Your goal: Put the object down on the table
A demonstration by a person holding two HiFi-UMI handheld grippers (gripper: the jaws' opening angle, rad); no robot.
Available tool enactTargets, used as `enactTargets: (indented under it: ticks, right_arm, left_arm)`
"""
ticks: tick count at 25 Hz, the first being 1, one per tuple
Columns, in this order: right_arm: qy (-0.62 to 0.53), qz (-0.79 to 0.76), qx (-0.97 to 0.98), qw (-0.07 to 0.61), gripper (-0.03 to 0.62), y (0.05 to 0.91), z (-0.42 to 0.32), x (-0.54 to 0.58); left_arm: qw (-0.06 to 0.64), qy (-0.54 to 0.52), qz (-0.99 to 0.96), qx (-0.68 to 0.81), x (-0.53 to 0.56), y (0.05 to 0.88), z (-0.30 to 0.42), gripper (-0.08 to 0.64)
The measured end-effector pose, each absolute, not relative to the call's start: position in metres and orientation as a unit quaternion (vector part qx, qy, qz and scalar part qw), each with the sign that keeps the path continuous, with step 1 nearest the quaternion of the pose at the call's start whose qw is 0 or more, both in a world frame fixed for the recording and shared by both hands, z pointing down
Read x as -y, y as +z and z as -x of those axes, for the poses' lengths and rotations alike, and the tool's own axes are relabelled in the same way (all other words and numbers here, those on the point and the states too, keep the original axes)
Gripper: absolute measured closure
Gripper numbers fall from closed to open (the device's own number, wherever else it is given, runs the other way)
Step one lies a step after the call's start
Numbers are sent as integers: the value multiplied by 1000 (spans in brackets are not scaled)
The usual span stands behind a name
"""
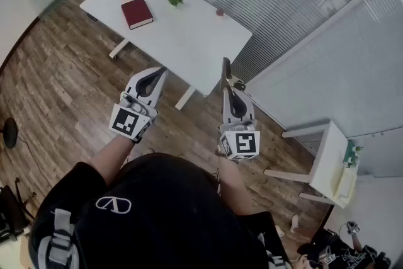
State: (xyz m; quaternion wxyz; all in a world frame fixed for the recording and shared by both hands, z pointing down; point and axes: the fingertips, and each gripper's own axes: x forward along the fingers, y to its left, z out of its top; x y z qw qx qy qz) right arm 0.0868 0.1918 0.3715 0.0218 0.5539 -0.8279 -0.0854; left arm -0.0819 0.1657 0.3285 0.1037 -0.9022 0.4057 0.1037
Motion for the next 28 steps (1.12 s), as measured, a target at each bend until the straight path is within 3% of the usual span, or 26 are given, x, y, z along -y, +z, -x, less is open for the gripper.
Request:
enactTargets:
  ticks: [28]
  right_arm:
    - [-43, -506, 861, -45, 589, 386, -139, -172]
  left_arm:
    - [112, 90, 889, -435, -160, 342, 26, 555]
